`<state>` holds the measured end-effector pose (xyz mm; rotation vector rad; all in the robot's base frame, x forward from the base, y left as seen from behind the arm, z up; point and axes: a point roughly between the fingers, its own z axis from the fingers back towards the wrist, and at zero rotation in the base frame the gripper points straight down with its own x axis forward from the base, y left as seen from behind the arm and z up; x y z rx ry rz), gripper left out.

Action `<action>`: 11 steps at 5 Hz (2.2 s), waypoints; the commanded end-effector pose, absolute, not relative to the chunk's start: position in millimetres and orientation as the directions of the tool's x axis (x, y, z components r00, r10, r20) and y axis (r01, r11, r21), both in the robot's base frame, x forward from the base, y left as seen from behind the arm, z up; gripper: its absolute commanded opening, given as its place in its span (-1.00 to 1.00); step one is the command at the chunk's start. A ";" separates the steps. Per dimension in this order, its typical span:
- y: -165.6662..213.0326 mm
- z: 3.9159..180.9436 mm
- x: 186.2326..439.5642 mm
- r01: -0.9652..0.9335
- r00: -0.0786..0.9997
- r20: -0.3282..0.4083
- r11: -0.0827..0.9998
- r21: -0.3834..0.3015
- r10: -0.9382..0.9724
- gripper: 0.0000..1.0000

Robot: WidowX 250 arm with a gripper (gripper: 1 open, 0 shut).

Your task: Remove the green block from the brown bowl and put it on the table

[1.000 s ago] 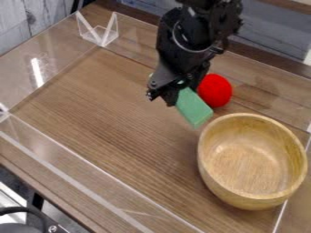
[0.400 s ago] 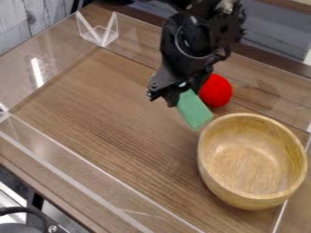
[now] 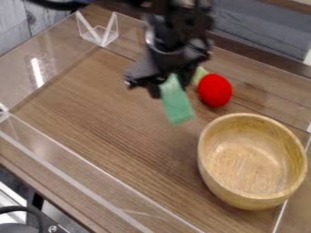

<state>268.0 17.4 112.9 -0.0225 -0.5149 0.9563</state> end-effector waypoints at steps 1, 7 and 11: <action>55.8 109.2 266.6 -0.689 0.525 0.462 0.676 -0.262 0.715 -1.00; 110.6 74.1 267.8 -0.691 0.607 0.510 0.721 -0.041 0.610 -1.00; 90.7 74.8 276.9 -0.613 0.713 0.453 0.789 0.032 0.535 1.00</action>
